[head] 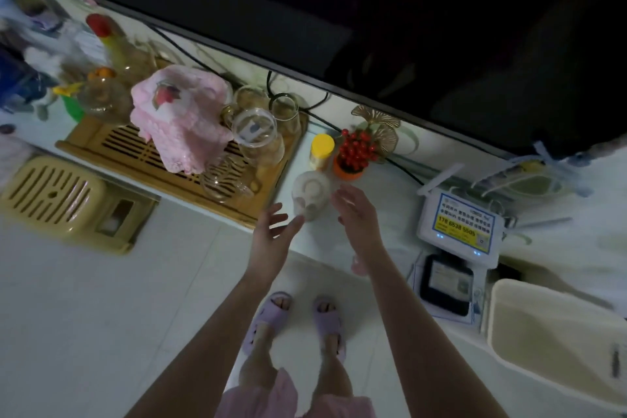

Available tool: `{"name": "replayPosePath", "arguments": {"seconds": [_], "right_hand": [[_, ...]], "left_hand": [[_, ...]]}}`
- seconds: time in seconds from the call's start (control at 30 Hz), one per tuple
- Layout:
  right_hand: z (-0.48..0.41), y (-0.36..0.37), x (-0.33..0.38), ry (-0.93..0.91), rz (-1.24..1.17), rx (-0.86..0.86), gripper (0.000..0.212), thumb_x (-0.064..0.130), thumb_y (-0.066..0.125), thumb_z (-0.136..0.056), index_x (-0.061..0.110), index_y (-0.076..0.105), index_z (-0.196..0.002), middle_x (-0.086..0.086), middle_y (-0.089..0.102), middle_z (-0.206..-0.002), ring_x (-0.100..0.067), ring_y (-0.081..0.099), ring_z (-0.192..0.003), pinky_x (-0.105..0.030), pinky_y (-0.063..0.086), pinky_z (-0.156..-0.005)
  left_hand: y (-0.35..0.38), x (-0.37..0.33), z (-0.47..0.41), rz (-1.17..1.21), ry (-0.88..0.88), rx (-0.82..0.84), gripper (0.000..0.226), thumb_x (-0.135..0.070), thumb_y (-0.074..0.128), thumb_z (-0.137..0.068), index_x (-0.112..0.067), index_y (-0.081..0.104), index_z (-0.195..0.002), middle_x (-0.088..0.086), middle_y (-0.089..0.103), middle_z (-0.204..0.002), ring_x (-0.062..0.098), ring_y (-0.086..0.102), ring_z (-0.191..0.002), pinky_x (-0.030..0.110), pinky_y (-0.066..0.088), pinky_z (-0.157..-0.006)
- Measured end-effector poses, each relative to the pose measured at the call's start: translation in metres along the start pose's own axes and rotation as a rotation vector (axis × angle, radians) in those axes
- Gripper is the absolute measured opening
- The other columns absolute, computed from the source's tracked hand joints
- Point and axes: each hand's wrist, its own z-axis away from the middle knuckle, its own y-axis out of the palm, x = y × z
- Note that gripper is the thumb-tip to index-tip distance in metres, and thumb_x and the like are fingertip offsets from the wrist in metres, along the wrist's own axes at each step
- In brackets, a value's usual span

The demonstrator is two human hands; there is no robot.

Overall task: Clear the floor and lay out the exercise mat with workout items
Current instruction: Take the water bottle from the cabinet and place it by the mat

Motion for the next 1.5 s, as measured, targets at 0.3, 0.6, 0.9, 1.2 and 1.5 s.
{"name": "replayPosePath", "arguments": {"seconds": [0.3,0.6,0.9,1.2,1.5], "right_hand": [[-0.045,0.003,-0.009,0.111,-0.034,0.312,0.047,0.033,0.063,-0.088,0.02,0.052,-0.132,0.002,0.058,-0.13,-0.011,0.056,-0.115,-0.04,0.045,-0.102],[-0.07,0.011,-0.006,0.114,-0.017,0.484,0.014,0.037,0.06,-0.089,0.041,0.068,-0.099,0.014,0.071,-0.097,-0.001,0.066,-0.09,-0.044,0.055,-0.089],[-0.065,0.012,-0.002,0.16,-0.045,0.47,0.015,0.032,0.058,-0.091,0.033,0.072,-0.086,0.005,0.073,-0.091,-0.011,0.068,-0.089,-0.056,0.05,-0.09],[-0.031,0.007,0.018,0.122,-0.057,0.4,0.018,0.033,0.057,-0.091,0.034,0.073,-0.083,0.002,0.073,-0.091,-0.013,0.068,-0.089,-0.055,0.051,-0.089],[0.021,0.016,0.025,0.128,-0.195,0.137,0.017,0.035,0.056,-0.092,0.026,0.069,-0.098,-0.007,0.069,-0.102,-0.015,0.064,-0.089,-0.047,0.052,-0.088]], "left_hand": [[0.033,0.009,-0.016,0.159,-0.042,-0.115,0.071,-0.052,0.07,-0.075,-0.023,0.043,-0.134,-0.002,0.051,-0.131,-0.003,0.056,-0.1,0.021,0.046,-0.07],[0.047,0.008,-0.034,0.242,-0.047,-0.019,0.052,-0.036,0.065,-0.085,-0.024,0.048,-0.134,-0.011,0.06,-0.126,0.003,0.058,-0.109,0.015,0.047,-0.082],[0.038,-0.001,-0.035,0.213,0.033,0.089,0.022,-0.036,0.06,-0.088,-0.031,0.064,-0.109,-0.018,0.069,-0.102,-0.005,0.062,-0.096,0.005,0.044,-0.073],[0.021,-0.015,-0.018,0.142,0.061,0.179,0.041,-0.048,0.065,-0.077,-0.029,0.064,-0.114,-0.014,0.07,-0.106,-0.001,0.062,-0.101,0.007,0.045,-0.077],[-0.005,-0.027,-0.018,0.065,0.091,0.39,0.017,-0.02,0.063,-0.088,-0.032,0.068,-0.098,-0.02,0.071,-0.091,-0.006,0.064,-0.087,0.008,0.047,-0.069]]}}
